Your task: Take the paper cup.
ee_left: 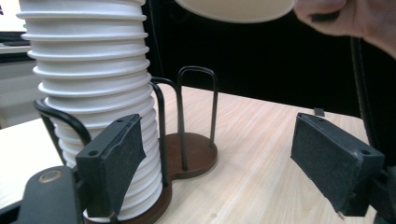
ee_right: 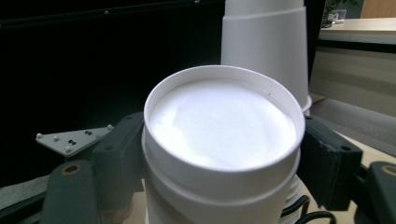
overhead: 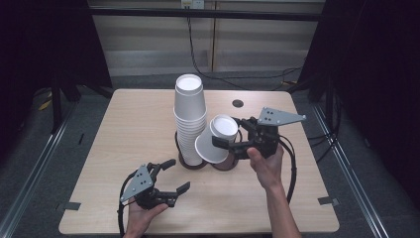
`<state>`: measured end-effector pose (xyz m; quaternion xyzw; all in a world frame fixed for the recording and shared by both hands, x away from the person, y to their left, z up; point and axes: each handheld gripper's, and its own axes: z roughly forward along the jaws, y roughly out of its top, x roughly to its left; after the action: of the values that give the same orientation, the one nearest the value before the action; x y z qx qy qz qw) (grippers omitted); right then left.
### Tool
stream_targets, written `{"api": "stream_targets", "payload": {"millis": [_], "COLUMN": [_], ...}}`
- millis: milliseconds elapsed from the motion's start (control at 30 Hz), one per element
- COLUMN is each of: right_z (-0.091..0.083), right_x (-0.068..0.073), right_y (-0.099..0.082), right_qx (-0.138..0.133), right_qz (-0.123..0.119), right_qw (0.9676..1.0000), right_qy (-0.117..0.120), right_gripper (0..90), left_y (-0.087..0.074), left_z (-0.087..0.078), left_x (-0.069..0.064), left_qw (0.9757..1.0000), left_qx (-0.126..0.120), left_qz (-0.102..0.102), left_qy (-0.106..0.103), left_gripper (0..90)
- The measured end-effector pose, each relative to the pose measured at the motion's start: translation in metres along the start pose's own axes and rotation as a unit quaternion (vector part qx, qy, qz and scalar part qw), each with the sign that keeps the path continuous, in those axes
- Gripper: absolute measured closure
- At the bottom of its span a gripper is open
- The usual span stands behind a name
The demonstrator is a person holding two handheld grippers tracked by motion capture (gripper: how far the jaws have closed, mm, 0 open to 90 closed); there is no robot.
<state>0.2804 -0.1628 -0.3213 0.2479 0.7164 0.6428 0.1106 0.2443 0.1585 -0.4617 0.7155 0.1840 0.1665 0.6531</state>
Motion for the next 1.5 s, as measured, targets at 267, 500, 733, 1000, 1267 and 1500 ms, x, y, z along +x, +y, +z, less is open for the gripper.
{"api": "stream_targets", "payload": {"millis": [267,500,733,1000,1267,1500], "right_z": [0.011,0.019,0.026,0.036,0.042,0.049], "right_x": [0.003,0.009,0.015,0.019,0.021,0.024], "right_y": [-0.02,-0.039,-0.055,-0.072,-0.078,-0.081], "right_qx": [0.012,0.021,0.037,0.051,0.058,0.059], "right_qz": [0.007,0.013,0.013,0.021,0.021,0.023], "right_qw": [0.9998,0.9993,0.9986,0.997,0.9956,0.9945], "right_qy": [0.011,0.026,0.037,0.054,0.07,0.084], "right_gripper": [23.8,23.7,23.8,23.8,23.8,23.8], "left_y": [0.006,0.011,0.012,0.01,0.006,0.003], "left_z": [0.001,0.003,0.004,0.008,0.015,0.027], "left_x": [-0.004,-0.008,-0.009,-0.01,-0.009,-0.006], "left_qw": [0.9998,0.9995,0.9986,0.9975,0.997,0.9955], "left_qx": [0.003,0.002,0.002,0.008,0.026,0.032], "left_qz": [0.005,0.011,0.013,0.018,0.015,0.001], "left_qy": [-0.018,-0.031,-0.052,-0.069,-0.071,-0.089], "left_gripper": [16.0,15.7,15.4,15.4,13.5,8.1]}}
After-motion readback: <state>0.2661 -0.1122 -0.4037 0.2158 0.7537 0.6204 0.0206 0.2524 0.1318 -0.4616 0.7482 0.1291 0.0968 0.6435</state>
